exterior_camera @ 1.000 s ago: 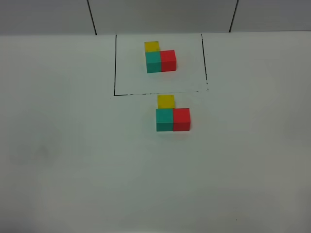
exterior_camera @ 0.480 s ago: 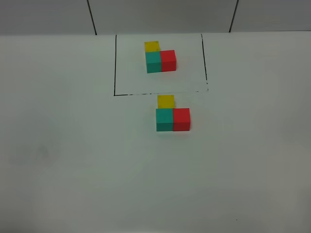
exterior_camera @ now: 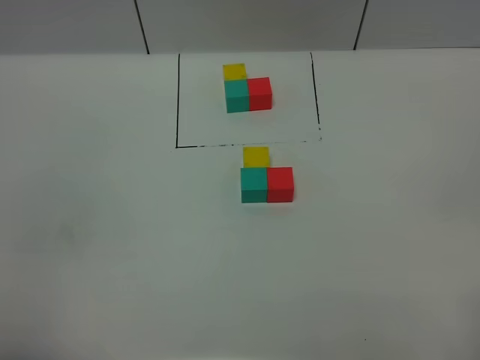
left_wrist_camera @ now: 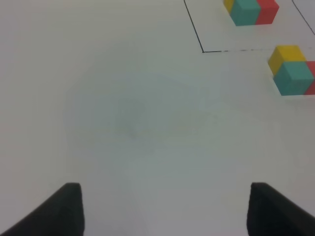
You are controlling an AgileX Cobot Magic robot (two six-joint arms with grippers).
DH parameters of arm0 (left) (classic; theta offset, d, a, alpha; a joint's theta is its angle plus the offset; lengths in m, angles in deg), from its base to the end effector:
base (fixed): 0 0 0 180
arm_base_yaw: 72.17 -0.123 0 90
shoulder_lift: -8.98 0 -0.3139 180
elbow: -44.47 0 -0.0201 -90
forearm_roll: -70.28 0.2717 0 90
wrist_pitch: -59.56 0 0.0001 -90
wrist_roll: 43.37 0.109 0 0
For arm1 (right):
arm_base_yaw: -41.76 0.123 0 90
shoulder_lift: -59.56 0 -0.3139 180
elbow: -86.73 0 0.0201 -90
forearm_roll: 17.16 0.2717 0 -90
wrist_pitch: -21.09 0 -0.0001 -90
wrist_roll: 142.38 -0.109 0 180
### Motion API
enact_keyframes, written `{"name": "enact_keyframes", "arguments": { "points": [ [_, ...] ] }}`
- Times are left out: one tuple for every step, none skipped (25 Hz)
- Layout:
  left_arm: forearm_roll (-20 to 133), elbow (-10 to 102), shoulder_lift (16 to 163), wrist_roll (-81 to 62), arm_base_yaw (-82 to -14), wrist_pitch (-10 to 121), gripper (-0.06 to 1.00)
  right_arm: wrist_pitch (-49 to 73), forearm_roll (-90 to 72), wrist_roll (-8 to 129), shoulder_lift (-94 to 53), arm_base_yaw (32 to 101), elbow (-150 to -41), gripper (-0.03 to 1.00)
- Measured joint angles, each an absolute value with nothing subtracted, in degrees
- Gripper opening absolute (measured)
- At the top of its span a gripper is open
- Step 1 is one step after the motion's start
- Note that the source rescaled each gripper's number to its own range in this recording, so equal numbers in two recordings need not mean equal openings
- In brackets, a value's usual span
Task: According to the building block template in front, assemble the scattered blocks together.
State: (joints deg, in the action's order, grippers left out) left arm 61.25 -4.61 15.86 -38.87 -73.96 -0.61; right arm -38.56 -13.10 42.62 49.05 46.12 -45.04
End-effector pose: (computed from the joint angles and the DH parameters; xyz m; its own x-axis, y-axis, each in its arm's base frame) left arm -0.0001 -0.0149 0.2822 -0.4354 -0.0140 -0.9001 0.0914 0.9940 -0.0596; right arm 0.0084 0.0073 0.2867 -0.4659 -0.0870 -0.8806 -0.1537 0.9880 -0.0163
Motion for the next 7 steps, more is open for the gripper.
{"name": "enact_keyframes", "arguments": {
  "points": [
    [61.2, -4.6, 15.9, -38.9, -74.0, -0.6, 0.60, -38.6, -13.1, 42.6, 49.1, 46.1, -45.0, 0.77],
    [61.2, -4.6, 15.9, -38.9, -74.0, -0.6, 0.60, -38.6, -13.1, 42.6, 49.1, 46.1, -45.0, 0.77],
    [61.2, -4.6, 15.9, -38.9, -74.0, -0.6, 0.60, -38.6, -13.1, 42.6, 49.1, 46.1, -45.0, 0.77],
    [61.2, -4.6, 15.9, -38.9, -74.0, -0.6, 0.60, -38.6, -13.1, 42.6, 49.1, 46.1, -45.0, 0.77],
    [61.2, -4.6, 15.9, -38.9, -74.0, -0.6, 0.60, -38.6, -13.1, 42.6, 49.1, 46.1, -45.0, 0.77],
    [61.2, -4.6, 15.9, -38.9, -74.0, -0.6, 0.60, -38.6, -13.1, 42.6, 49.1, 46.1, -45.0, 0.77],
    [61.2, -4.6, 15.9, -38.9, -74.0, -0.6, 0.60, -38.5, -13.1, 42.6, 49.1, 46.1, -45.0, 0.77]
  ]
}}
